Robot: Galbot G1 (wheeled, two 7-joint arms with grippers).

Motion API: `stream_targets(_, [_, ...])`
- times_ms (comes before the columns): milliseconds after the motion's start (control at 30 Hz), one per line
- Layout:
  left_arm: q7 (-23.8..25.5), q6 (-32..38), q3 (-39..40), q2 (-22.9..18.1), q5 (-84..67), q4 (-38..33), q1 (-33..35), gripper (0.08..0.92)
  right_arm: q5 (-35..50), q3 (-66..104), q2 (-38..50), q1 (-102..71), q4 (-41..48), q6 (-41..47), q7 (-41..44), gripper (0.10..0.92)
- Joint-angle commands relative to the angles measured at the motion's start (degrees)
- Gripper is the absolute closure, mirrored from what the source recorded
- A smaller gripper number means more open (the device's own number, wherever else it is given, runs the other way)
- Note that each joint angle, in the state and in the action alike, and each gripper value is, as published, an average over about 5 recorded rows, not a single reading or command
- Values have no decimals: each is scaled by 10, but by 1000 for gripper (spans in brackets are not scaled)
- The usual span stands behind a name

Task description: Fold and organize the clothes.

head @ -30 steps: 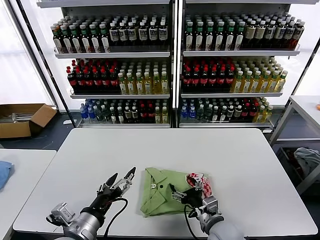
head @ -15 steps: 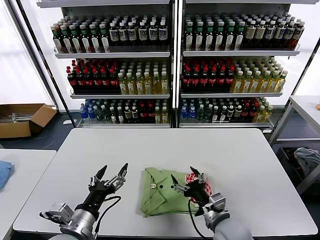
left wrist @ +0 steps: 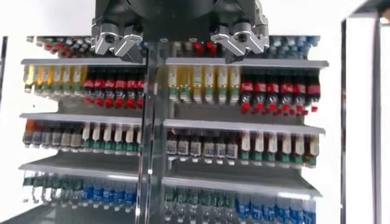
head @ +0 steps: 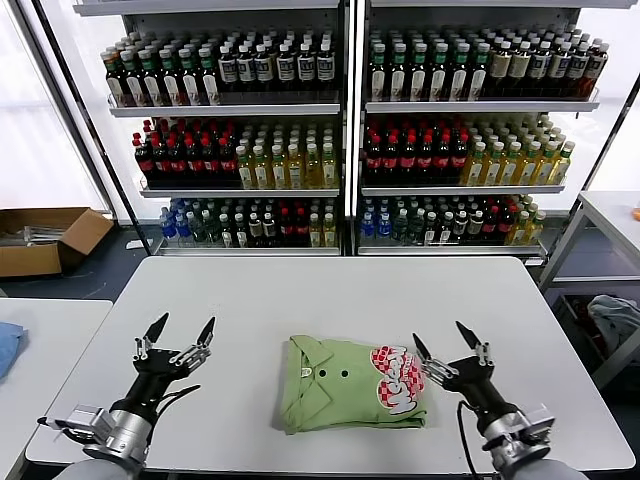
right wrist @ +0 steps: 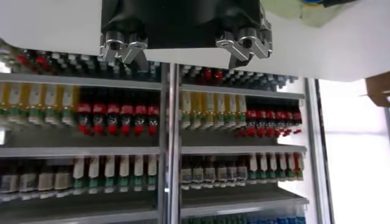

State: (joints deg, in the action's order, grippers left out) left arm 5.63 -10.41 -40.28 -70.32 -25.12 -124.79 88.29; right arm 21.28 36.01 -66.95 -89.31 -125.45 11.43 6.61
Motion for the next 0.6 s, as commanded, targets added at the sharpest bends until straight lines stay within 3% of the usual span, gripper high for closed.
stream_targets(33, [55, 36, -63, 35, 20, 34, -3, 177, 18, 149, -13, -74, 13, -64, 74, 203])
stream_targets(467, [71, 29, -50, 0, 23, 11, 11, 177, 34, 197, -30, -81, 42, -74, 78, 203])
stream_targets(600, [71, 31, -47, -2, 27, 10, 12, 177, 40, 210, -28, -76, 45, -39, 72, 203])
